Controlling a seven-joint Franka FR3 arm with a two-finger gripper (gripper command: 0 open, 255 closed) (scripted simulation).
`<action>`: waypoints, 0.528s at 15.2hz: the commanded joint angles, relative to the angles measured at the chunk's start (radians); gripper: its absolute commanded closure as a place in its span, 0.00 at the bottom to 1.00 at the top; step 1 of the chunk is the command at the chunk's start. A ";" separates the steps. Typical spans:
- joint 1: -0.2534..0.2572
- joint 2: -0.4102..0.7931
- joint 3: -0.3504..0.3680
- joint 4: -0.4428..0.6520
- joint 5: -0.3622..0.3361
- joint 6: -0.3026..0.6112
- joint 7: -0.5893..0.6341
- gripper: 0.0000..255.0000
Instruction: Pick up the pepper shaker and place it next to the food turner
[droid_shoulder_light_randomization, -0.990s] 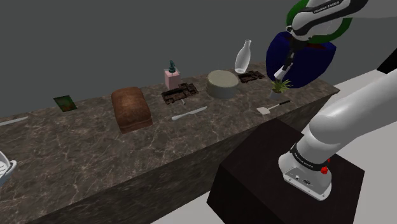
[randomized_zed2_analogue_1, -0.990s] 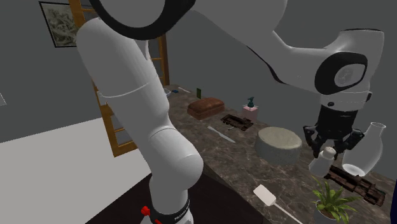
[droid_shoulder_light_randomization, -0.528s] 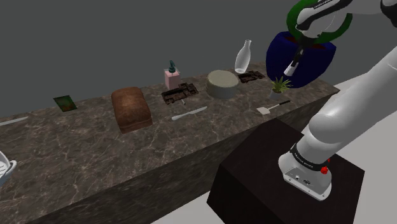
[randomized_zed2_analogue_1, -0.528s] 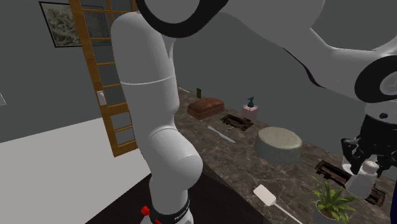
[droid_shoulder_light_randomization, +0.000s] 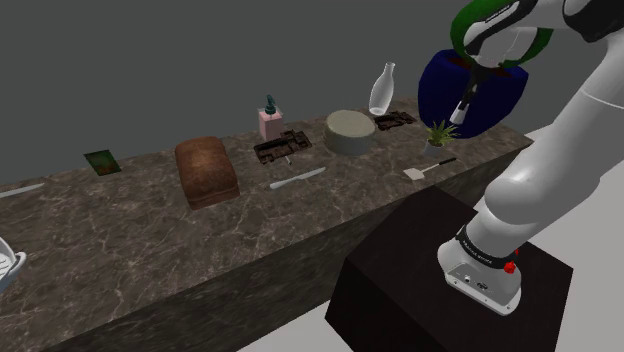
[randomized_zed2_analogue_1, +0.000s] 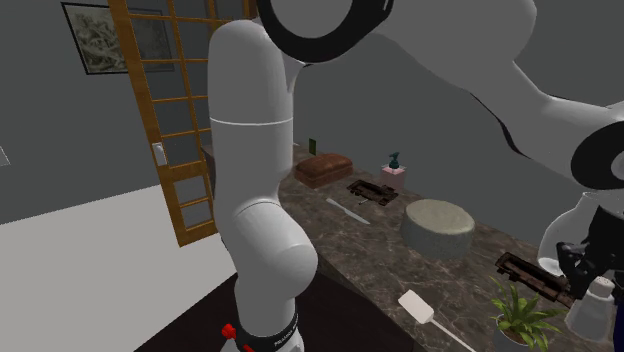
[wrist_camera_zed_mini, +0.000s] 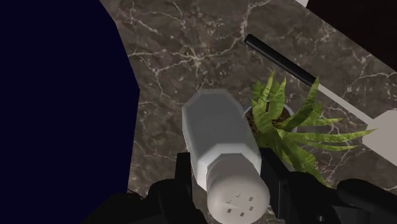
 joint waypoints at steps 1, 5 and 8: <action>-0.003 0.018 0.000 -0.013 0.016 0.027 -0.012 1.00; -0.008 0.054 0.004 -0.035 0.049 0.077 -0.035 1.00; -0.013 0.083 0.010 -0.049 0.077 0.114 -0.054 1.00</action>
